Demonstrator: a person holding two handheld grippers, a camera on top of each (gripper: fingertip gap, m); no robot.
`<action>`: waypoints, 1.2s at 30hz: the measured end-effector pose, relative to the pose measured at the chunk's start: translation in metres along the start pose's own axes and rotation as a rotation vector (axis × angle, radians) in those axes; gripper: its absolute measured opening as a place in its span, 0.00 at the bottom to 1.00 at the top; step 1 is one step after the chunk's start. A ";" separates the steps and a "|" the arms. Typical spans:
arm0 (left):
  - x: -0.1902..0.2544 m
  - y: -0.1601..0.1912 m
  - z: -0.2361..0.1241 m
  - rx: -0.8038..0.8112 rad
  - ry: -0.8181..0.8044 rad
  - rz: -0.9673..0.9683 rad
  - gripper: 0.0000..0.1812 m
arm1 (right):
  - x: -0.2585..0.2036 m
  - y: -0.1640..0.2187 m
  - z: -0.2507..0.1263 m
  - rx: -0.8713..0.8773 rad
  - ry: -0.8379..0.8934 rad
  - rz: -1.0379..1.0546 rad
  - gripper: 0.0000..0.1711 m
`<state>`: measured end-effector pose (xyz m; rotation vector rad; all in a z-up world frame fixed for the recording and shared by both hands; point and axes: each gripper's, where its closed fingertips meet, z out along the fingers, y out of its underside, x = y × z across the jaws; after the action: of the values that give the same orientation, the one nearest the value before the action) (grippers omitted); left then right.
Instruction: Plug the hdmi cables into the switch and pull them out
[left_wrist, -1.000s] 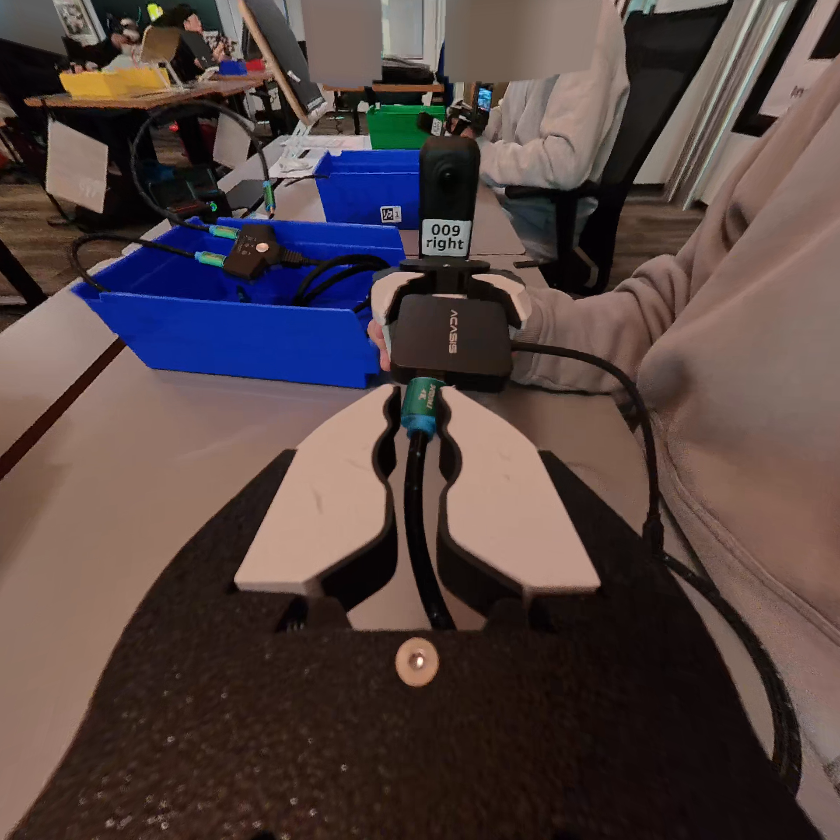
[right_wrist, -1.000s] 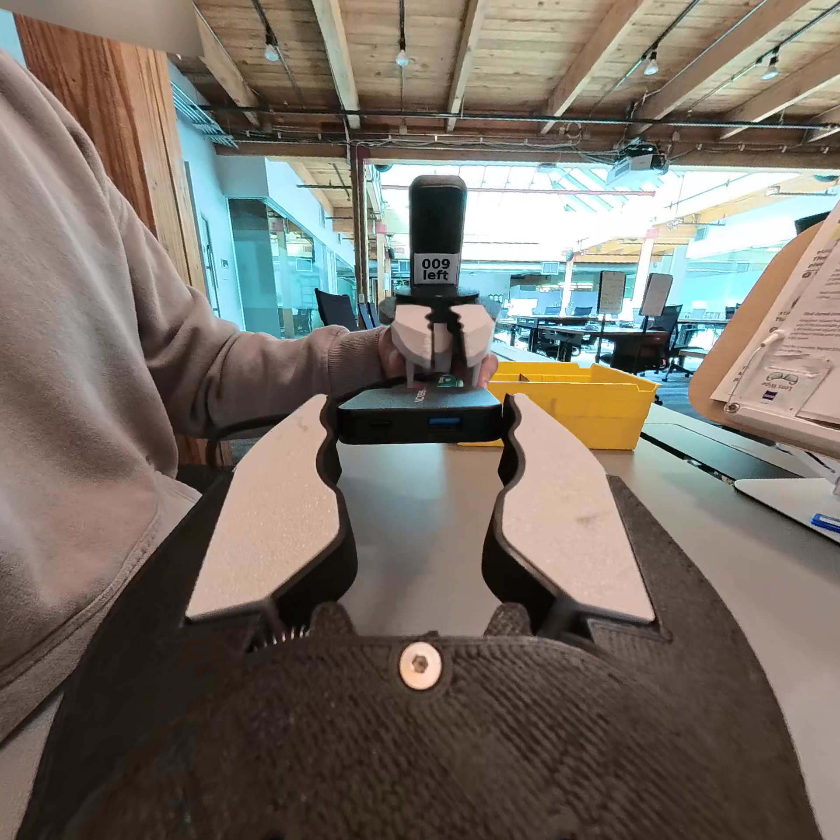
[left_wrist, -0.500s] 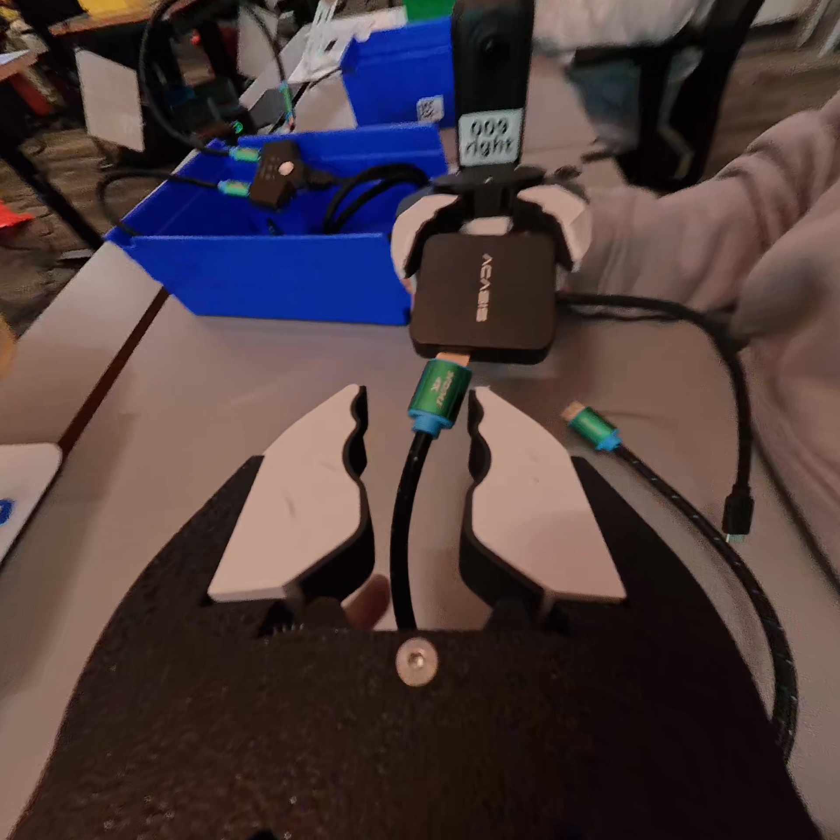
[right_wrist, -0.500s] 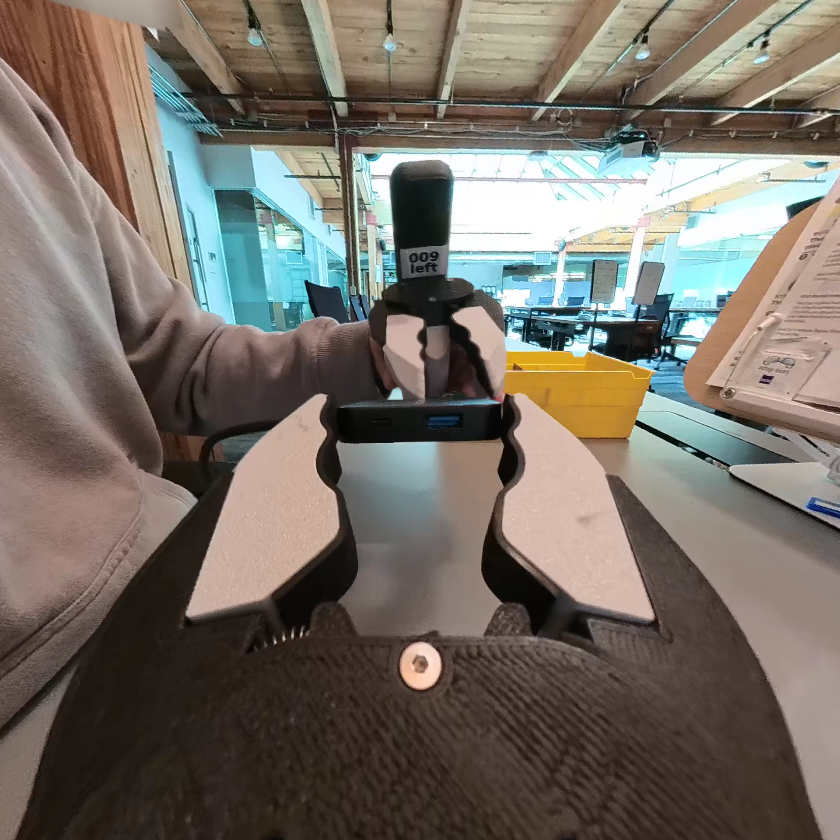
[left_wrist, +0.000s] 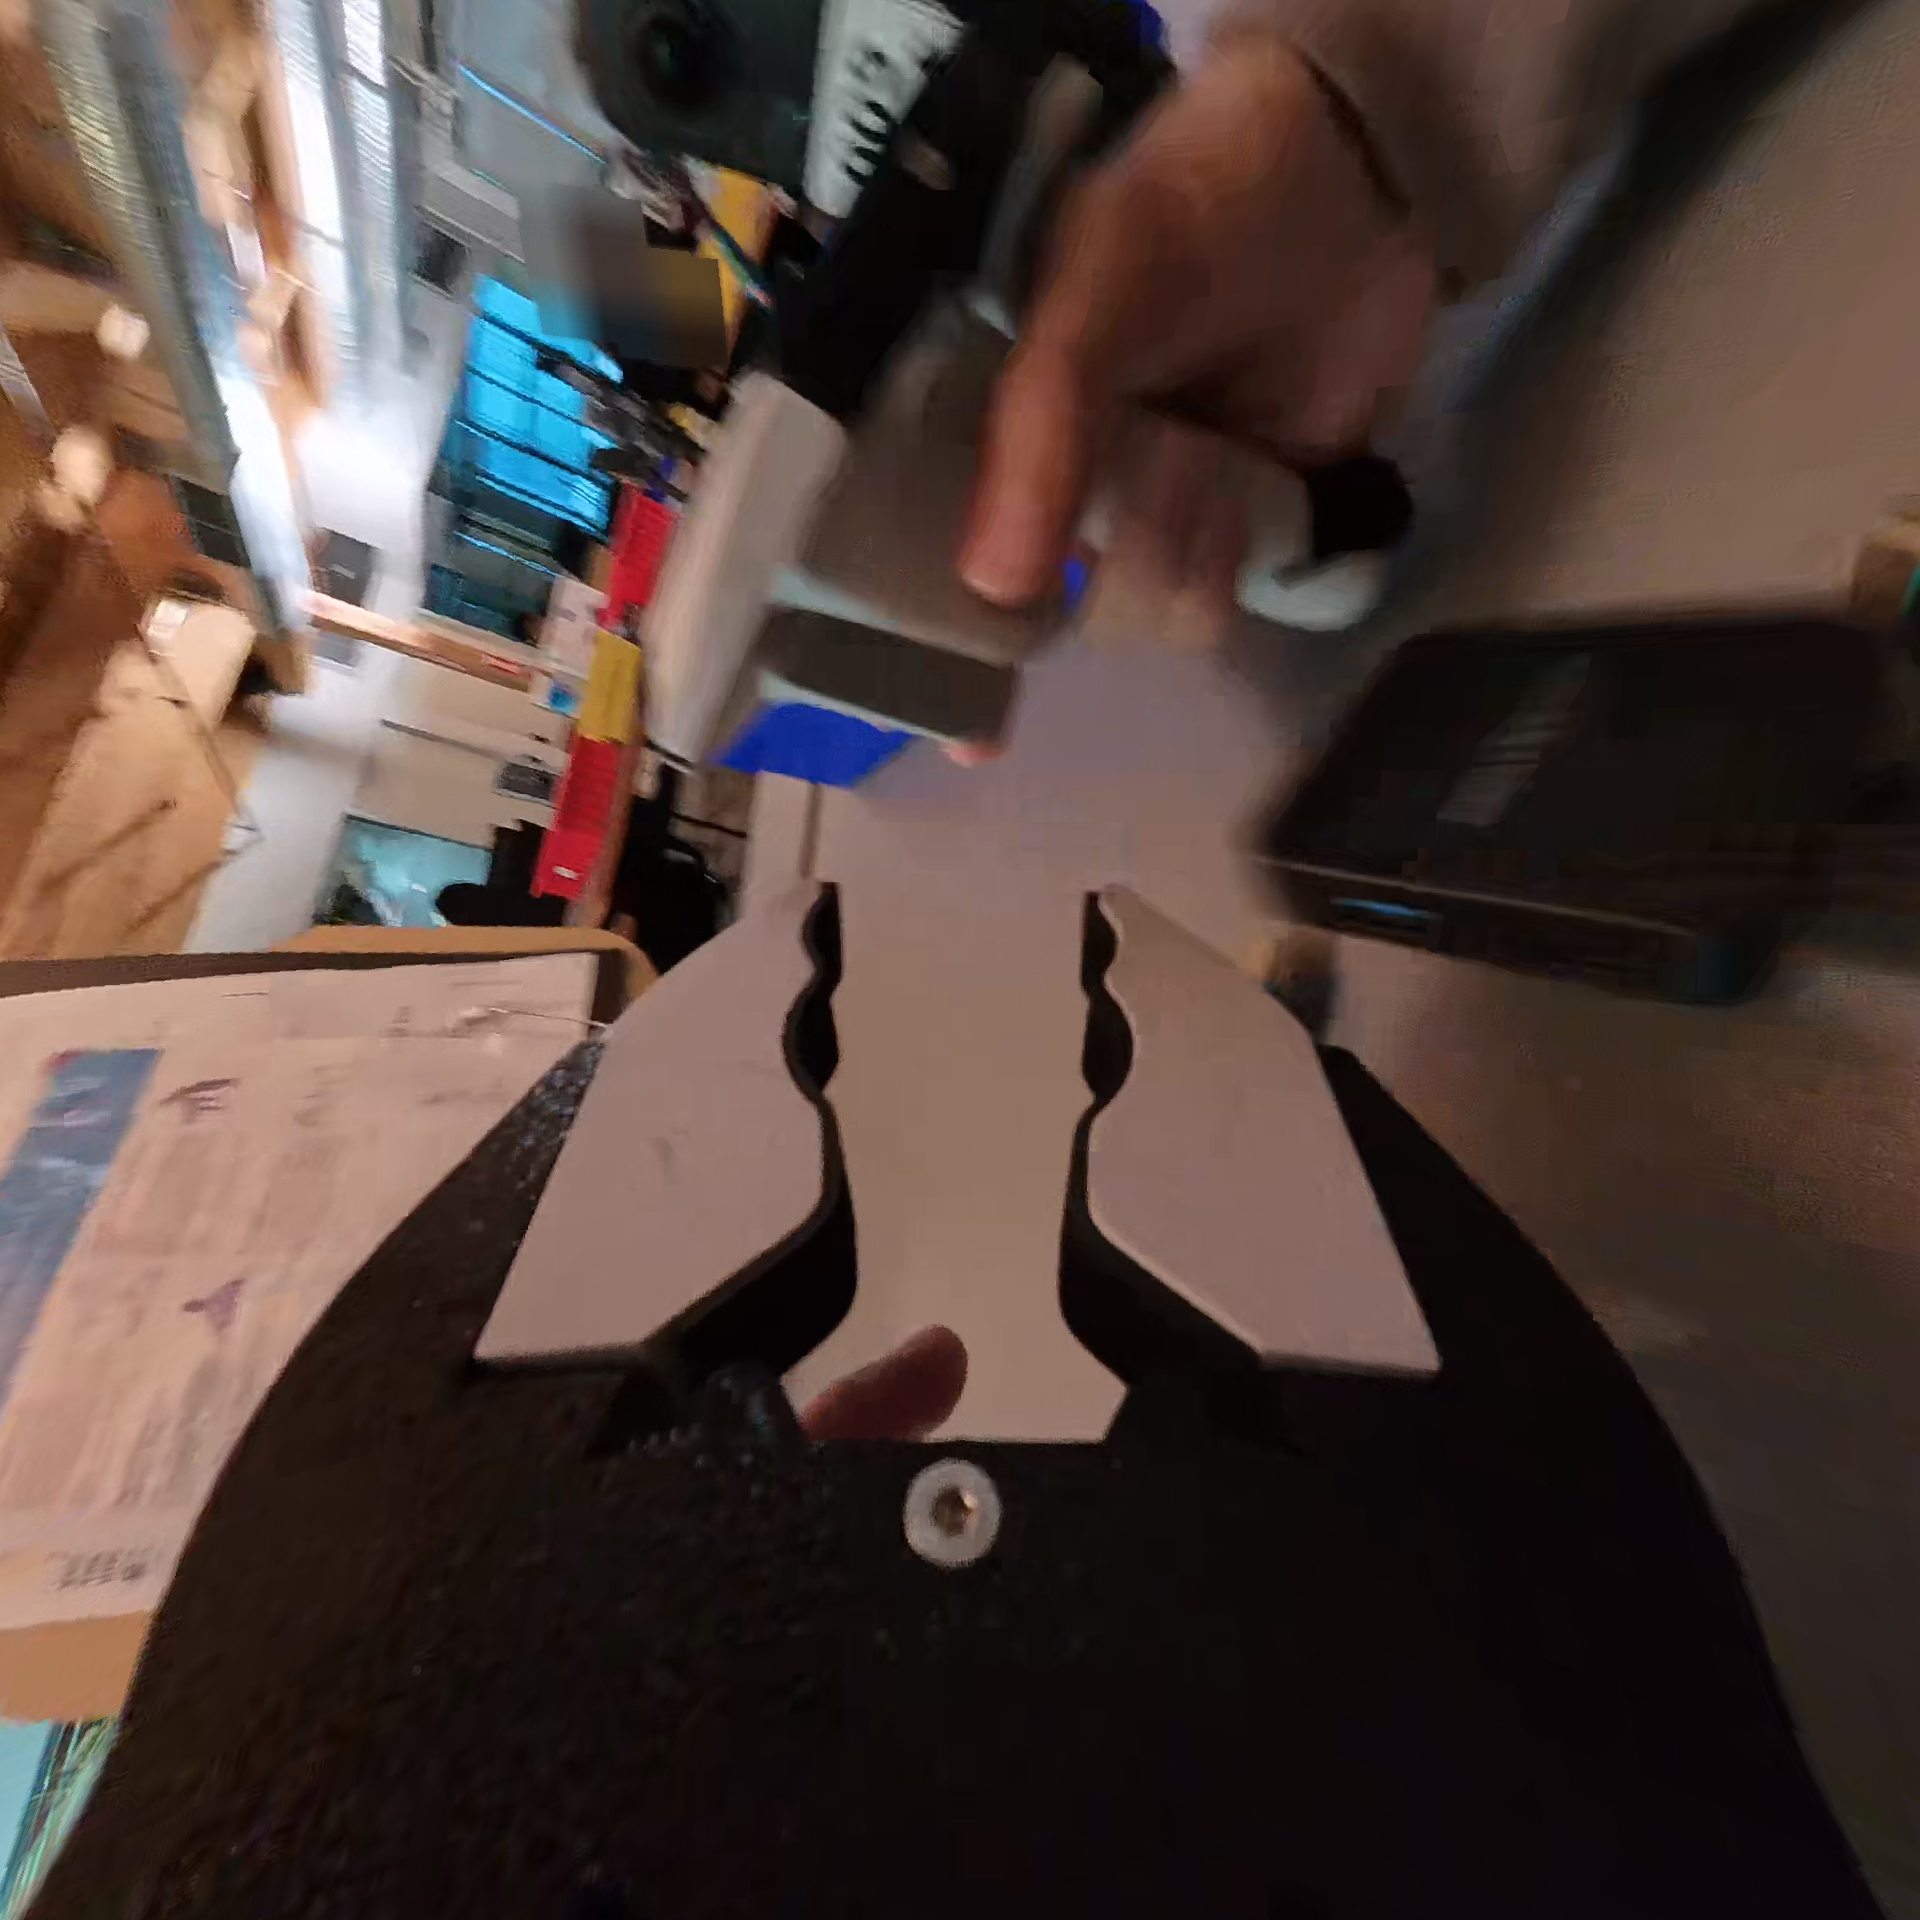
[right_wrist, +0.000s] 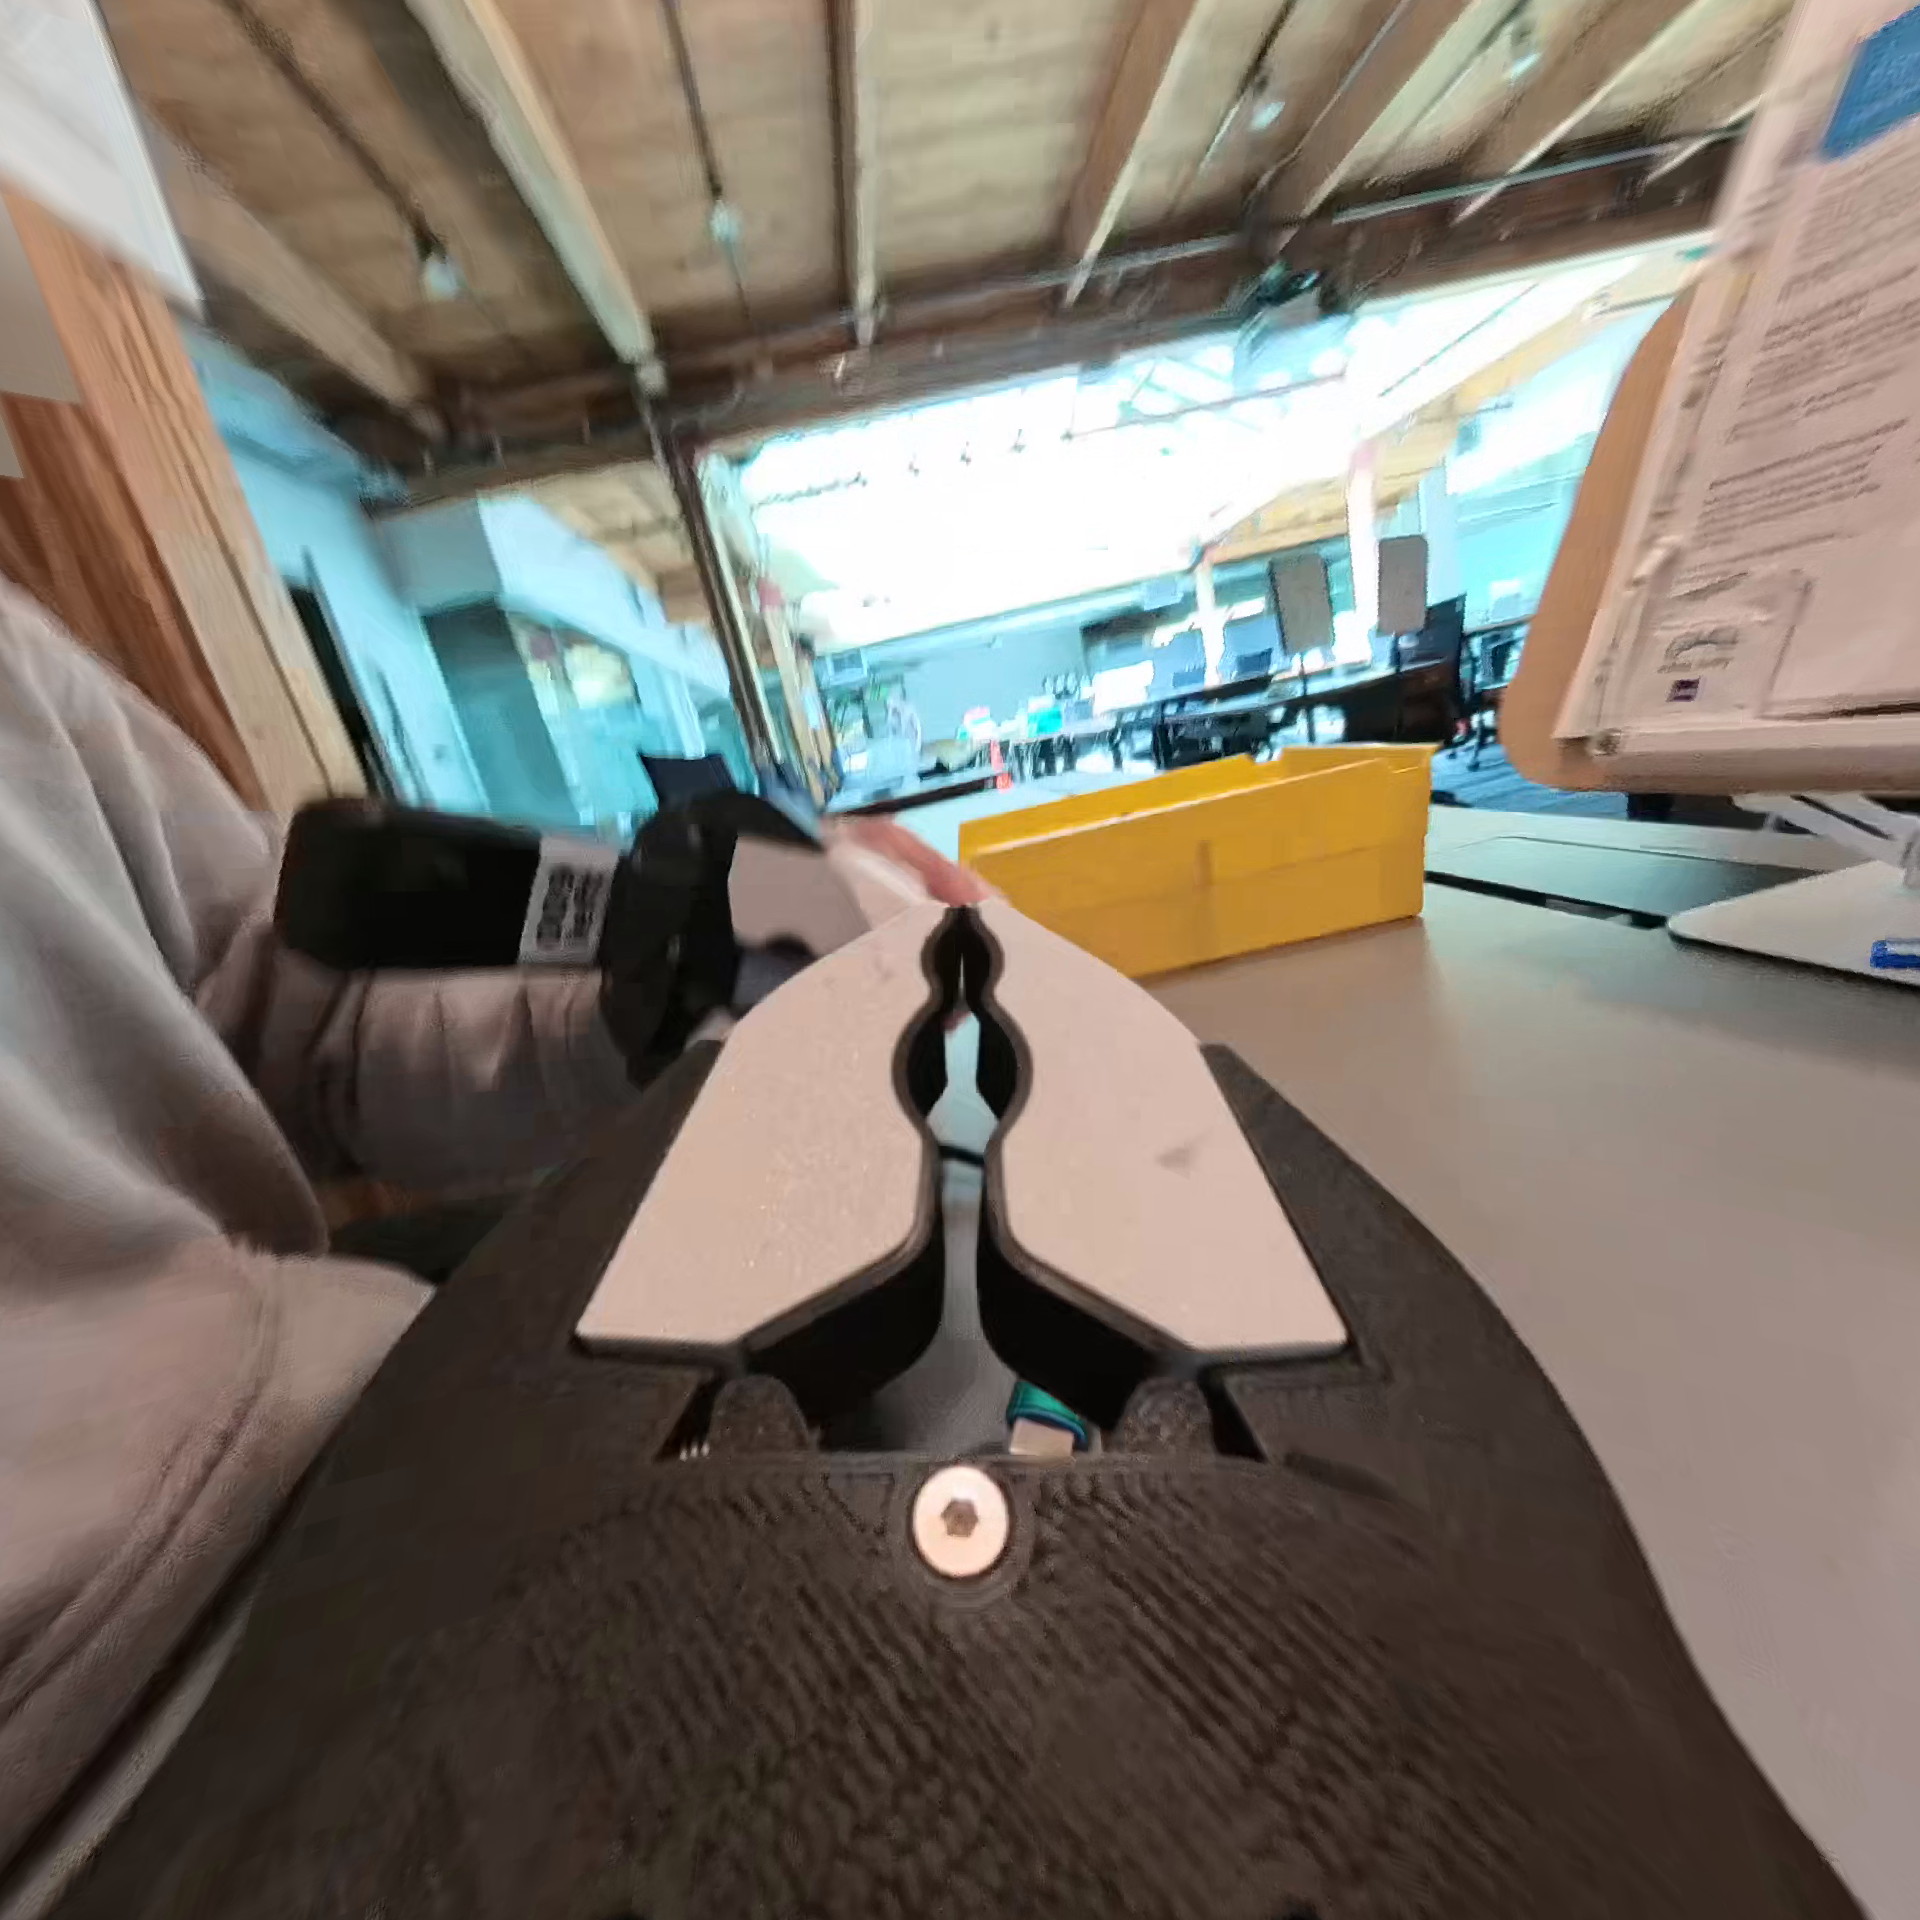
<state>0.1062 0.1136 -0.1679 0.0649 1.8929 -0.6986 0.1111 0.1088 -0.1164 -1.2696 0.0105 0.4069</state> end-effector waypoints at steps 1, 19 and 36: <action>0.009 0.008 0.003 -0.041 0.036 0.002 0.27 | 0.005 -0.003 -0.003 0.020 0.013 0.039 0.00; 0.116 0.010 -0.046 -0.161 0.735 -0.690 0.41 | -0.030 0.067 -0.034 -0.560 0.025 -0.147 0.41; 0.020 -0.033 -0.037 -0.151 0.567 -0.484 0.35 | -0.029 0.098 -0.004 -0.851 0.111 -0.525 0.46</action>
<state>0.0556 0.0995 -0.1608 -0.3348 2.5405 -0.9238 0.0556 0.1202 -0.2013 -2.0533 -0.4344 -0.1497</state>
